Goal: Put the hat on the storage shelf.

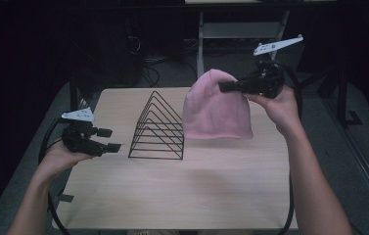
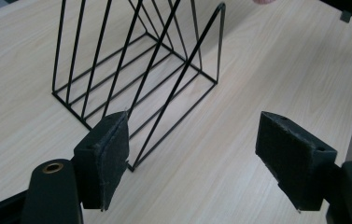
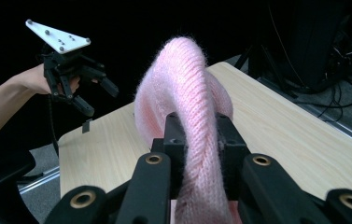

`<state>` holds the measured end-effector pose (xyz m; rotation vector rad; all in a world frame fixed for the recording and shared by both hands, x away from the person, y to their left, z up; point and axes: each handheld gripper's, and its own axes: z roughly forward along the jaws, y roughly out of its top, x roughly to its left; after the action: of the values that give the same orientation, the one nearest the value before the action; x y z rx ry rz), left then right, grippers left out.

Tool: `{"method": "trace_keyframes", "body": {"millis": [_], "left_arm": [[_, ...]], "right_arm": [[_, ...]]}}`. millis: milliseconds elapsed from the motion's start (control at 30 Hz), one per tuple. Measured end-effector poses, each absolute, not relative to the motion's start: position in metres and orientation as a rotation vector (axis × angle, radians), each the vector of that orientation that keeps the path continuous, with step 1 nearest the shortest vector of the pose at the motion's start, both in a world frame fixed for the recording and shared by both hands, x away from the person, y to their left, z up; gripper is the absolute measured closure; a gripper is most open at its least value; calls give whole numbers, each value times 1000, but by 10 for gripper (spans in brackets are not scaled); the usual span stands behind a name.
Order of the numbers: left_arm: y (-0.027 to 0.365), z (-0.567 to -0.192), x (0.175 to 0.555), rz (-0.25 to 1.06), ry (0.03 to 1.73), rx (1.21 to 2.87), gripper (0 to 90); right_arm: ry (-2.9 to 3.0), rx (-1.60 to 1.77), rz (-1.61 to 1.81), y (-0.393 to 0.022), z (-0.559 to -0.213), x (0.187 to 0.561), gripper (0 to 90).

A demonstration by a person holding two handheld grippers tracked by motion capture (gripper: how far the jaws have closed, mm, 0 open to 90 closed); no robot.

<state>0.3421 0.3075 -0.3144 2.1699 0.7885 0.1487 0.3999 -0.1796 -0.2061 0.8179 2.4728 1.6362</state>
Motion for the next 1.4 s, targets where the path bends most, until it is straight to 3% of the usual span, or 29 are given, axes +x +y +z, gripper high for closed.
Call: {"method": "trace_keyframes", "body": {"millis": [833, 1400], "left_arm": [[289, -281, 358, 141, 708, 2197, 257], [279, -267, 365, 138, 647, 2179, 250]], "right_arm": [[2523, 671, 1629, -127, -163, 413, 781], [2572, 586, 1610, -83, -153, 418, 780]]}}
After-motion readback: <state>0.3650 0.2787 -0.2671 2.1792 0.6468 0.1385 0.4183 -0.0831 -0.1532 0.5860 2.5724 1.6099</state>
